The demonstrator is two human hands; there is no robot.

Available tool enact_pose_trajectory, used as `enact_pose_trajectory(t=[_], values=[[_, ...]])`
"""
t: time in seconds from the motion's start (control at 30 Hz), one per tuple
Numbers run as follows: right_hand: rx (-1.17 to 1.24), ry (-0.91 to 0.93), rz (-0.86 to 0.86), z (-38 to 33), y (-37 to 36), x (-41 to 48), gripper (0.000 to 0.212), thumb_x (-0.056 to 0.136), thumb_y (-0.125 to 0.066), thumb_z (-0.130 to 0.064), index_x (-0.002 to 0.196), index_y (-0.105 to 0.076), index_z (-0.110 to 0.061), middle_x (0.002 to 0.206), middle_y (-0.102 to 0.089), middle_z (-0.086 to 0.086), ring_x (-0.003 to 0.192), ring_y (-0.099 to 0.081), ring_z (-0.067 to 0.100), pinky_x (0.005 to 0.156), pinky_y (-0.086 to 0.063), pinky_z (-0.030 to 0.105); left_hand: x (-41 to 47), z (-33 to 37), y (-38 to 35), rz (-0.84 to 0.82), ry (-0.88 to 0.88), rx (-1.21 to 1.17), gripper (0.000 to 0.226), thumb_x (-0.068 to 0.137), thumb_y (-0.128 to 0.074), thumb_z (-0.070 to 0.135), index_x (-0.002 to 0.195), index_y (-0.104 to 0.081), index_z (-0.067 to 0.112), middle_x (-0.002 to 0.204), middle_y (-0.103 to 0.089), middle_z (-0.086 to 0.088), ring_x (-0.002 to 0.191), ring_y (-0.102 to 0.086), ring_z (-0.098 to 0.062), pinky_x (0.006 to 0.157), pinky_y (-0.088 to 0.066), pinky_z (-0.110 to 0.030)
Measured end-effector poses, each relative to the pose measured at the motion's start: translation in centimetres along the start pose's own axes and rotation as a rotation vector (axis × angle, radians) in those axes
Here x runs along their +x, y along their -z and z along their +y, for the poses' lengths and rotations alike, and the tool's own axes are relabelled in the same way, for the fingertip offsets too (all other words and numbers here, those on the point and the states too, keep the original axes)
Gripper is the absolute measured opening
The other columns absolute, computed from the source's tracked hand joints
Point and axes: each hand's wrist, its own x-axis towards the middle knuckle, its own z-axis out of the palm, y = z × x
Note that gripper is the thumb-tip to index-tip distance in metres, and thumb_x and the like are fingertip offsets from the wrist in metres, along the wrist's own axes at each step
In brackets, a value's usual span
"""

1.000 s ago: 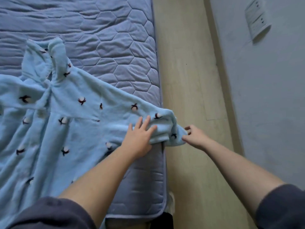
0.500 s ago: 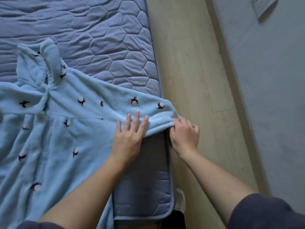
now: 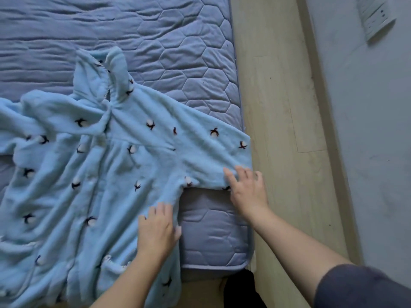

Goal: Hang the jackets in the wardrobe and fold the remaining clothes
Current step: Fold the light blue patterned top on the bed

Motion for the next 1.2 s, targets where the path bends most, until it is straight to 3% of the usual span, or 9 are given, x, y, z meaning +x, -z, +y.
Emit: enact_pose_trajectory(t=[0.1, 0.27, 0.37, 0.5, 0.63, 0.77, 0.97, 1.07, 1.2], values=[[-0.095, 0.139, 0.054, -2.1, 0.7, 1.3, 0.032, 0.066, -0.068, -0.017, 0.096, -0.071, -0.024, 0.081, -0.065, 0.001, 0.067, -0.064, 0.022, 0.059, -0.045, 0.029, -1.0, 0.3, -2.2, -0.187, 0.164, 0.003, 0.035, 0.087, -0.049, 0.05, 0.105, -0.054, 0.021, 0.105, -0.066, 0.0, 0.101, -0.064, -0.021, 0.077, -0.048, -0.031], [-0.079, 0.186, -0.087, -0.8, 1.5, 4.3, 0.024, 0.09, -0.042, -0.003, 0.11, -0.053, -0.008, 0.109, -0.056, 0.014, 0.095, -0.063, 0.032, 0.079, -0.034, 0.037, -1.2, 1.6, -3.6, -0.189, -0.023, -0.026, 0.03, 0.091, -0.039, 0.032, 0.101, -0.063, 0.016, 0.106, -0.068, -0.008, 0.099, -0.064, -0.028, 0.075, -0.046, -0.03], [-0.198, 0.172, -0.154, 1.0, 2.9, 4.3, 0.022, 0.093, -0.041, -0.006, 0.111, -0.054, -0.008, 0.109, -0.052, 0.014, 0.093, -0.063, 0.032, 0.071, -0.034, 0.035, -2.3, 2.2, -4.1, -0.363, -0.185, -0.059, 0.035, 0.096, -0.035, 0.033, 0.108, -0.063, 0.014, 0.116, -0.063, -0.012, 0.106, -0.06, -0.031, 0.081, -0.045, -0.033], [-0.06, 0.178, -0.485, -0.3, 2.9, 1.9, 0.04, 0.089, -0.054, -0.022, 0.127, -0.044, -0.014, 0.121, -0.054, 0.01, 0.108, -0.059, 0.031, 0.069, -0.036, 0.032, -3.2, 0.5, -4.1, -0.477, -0.107, -0.265, 0.032, 0.094, -0.038, 0.037, 0.11, -0.058, 0.017, 0.121, -0.06, -0.011, 0.111, -0.056, -0.03, 0.088, -0.044, -0.035], [0.053, 0.053, -0.49, -3.1, 3.0, -0.7, 0.047, 0.088, -0.052, -0.026, 0.132, -0.04, -0.012, 0.127, -0.056, 0.011, 0.113, -0.057, 0.031, 0.078, -0.043, 0.034, -4.3, -3.1, -2.6, -0.485, -0.11, -0.396, 0.029, 0.093, -0.041, 0.032, 0.115, -0.057, 0.021, 0.125, -0.054, -0.005, 0.115, -0.052, -0.024, 0.093, -0.042, -0.034], [0.372, -0.145, -0.596, -7.6, 3.2, -2.8, 0.033, 0.089, -0.051, -0.024, 0.119, -0.056, -0.011, 0.123, -0.06, 0.012, 0.112, -0.056, 0.03, 0.087, -0.044, 0.032, -4.6, -8.2, -1.3, -0.359, 0.006, -0.506, 0.021, 0.091, -0.043, 0.024, 0.107, -0.056, 0.019, 0.117, -0.058, -0.005, 0.105, -0.056, -0.024, 0.085, -0.046, -0.033], [0.988, -0.496, -0.772, -15.7, -0.1, -6.0, 0.005, 0.083, -0.06, -0.012, 0.087, -0.061, -0.012, 0.091, -0.066, 0.007, 0.082, -0.062, 0.021, 0.067, -0.048, 0.031, -3.6, -14.2, -2.7, -0.381, -0.082, -0.445, 0.034, 0.092, -0.046, 0.031, 0.126, -0.05, 0.024, 0.133, -0.043, 0.002, 0.117, -0.051, -0.02, 0.092, -0.043, -0.032], [0.967, -0.562, -0.655, -17.7, -1.8, -6.9, 0.015, 0.082, -0.052, -0.006, 0.09, -0.063, -0.012, 0.098, -0.068, 0.009, 0.096, -0.062, 0.027, 0.073, -0.045, 0.028, -3.9, -15.9, -3.9, -0.349, -0.117, -0.479, 0.029, 0.092, -0.047, 0.029, 0.119, -0.054, 0.022, 0.128, -0.047, 0.0, 0.114, -0.052, -0.021, 0.092, -0.044, -0.033], [0.792, -0.747, -0.594, -15.5, -2.9, -8.7, 0.021, 0.083, -0.047, -0.001, 0.066, -0.054, -0.011, 0.084, -0.059, 0.014, 0.084, -0.054, 0.025, 0.068, -0.037, 0.028, -4.8, -17.8, -4.6, -0.364, -0.159, -0.443, 0.022, 0.094, -0.046, 0.031, 0.112, -0.055, 0.022, 0.12, -0.051, -0.002, 0.11, -0.053, -0.022, 0.092, -0.044, -0.034]])
